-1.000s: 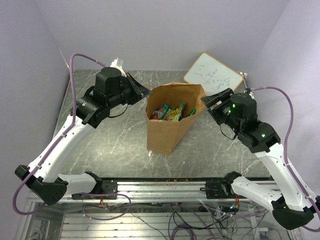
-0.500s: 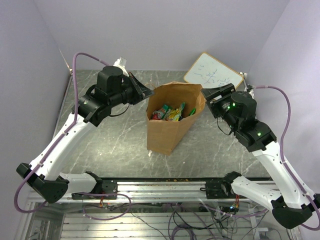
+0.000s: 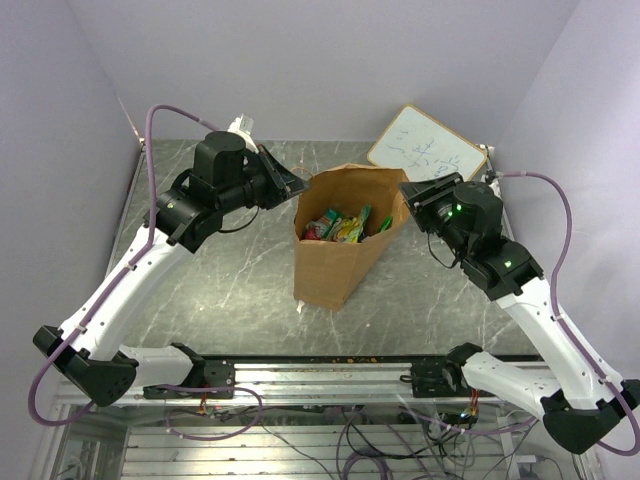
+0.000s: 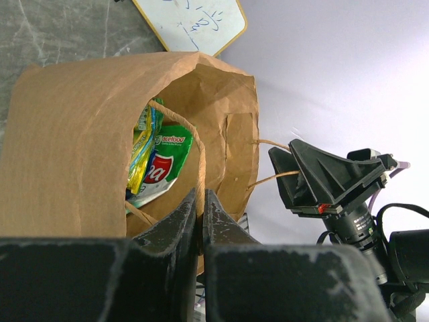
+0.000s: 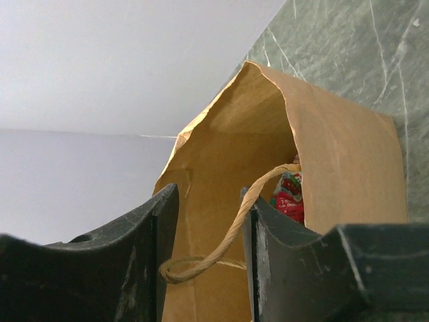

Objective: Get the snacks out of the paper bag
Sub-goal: Adjust the paper bag at the center of the board.

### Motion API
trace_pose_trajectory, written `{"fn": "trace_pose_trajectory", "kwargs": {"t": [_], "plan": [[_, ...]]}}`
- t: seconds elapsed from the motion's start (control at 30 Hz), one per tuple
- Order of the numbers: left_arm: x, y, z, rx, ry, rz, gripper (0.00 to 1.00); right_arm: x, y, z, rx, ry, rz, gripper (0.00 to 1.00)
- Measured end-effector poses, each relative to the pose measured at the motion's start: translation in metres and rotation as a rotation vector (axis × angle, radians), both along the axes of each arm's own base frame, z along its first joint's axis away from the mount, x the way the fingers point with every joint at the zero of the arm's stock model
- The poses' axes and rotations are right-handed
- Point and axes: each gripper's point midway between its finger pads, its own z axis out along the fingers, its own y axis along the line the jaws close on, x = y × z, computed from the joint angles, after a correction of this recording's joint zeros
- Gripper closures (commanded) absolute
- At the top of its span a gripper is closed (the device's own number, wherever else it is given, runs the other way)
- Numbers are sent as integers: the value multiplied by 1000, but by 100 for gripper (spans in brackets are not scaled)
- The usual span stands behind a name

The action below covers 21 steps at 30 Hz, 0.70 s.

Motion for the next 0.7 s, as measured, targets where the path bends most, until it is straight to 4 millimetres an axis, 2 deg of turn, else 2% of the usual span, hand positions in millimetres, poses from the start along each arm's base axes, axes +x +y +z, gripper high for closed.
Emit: {"fn": "trace_pose_trajectory", "kwargs": {"t": [0.13, 0.2, 0.43, 0.7], "plan": [[0, 0, 3, -4, -6, 0, 85, 5, 2, -2, -12, 2, -1, 51], [0, 0, 6, -7, -10, 0, 86, 8, 2, -4, -25, 7, -5, 53], [0, 0, 6, -7, -10, 0, 87, 14, -2, 7, -60, -1, -32, 98], [-1, -1, 7, -23, 1, -2, 91, 9, -22, 33, -263, -44, -34, 100]]}}
